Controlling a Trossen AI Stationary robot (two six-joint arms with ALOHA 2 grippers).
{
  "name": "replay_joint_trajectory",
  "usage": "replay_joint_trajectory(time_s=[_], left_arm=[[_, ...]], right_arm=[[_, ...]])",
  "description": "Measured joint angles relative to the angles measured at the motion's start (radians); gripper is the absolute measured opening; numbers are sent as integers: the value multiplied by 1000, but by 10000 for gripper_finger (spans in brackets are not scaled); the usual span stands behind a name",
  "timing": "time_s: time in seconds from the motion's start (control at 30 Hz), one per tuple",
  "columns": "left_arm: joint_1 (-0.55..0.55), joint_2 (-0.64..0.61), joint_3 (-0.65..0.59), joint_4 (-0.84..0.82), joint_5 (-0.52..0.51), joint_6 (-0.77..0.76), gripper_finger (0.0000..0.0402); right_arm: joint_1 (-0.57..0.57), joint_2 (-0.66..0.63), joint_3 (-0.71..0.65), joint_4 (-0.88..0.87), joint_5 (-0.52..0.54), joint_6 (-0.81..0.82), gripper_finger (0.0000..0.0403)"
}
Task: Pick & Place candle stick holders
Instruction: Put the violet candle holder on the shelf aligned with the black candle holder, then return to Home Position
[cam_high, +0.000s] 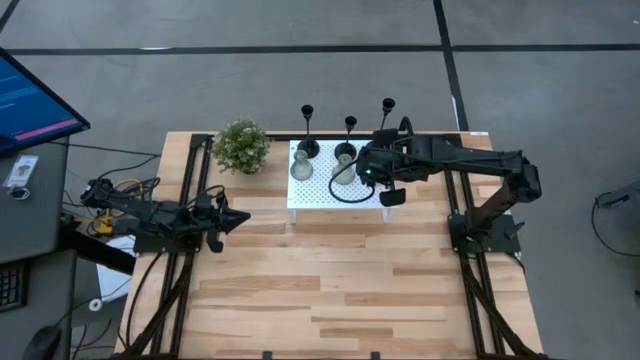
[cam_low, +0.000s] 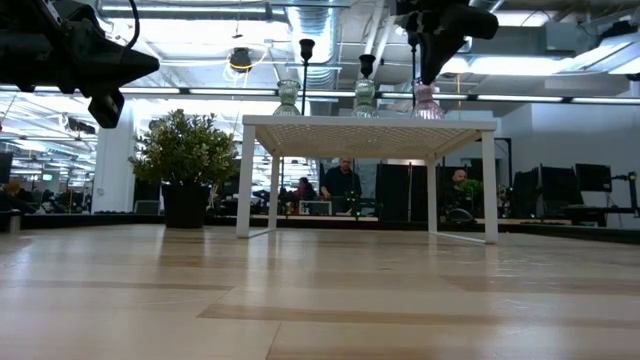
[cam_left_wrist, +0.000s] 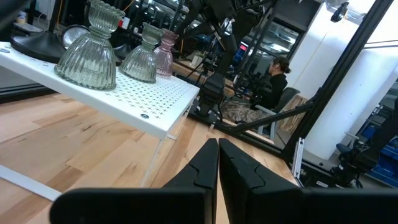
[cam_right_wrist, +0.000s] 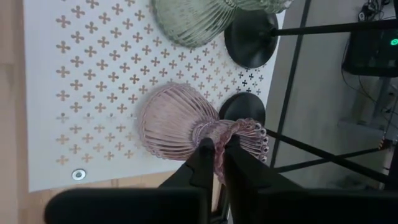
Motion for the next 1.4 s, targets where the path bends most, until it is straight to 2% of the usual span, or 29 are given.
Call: replay_joint_trajectory(time_s=[0.23,0.6,0.9,1.13,1.27,1.4], left_arm=[[0,0,0,0,0,0,12],[0,0,0,0,0,0,12],[0,0,0,0,0,0,12],[0,0,0,0,0,0,12],[0,0,0,0,0,0,12],[0,0,0,0,0,0,12]], right_arm=[[0,0,0,0,0,16,50],[0,-22,0,-4,-50,18,62],[3,-117,10,-3,-48,70,142],[77,-305,101,3,-69,272,192],[162,-467,92,5,-66,422,197],[280,-617,34,12,6,584,192]])
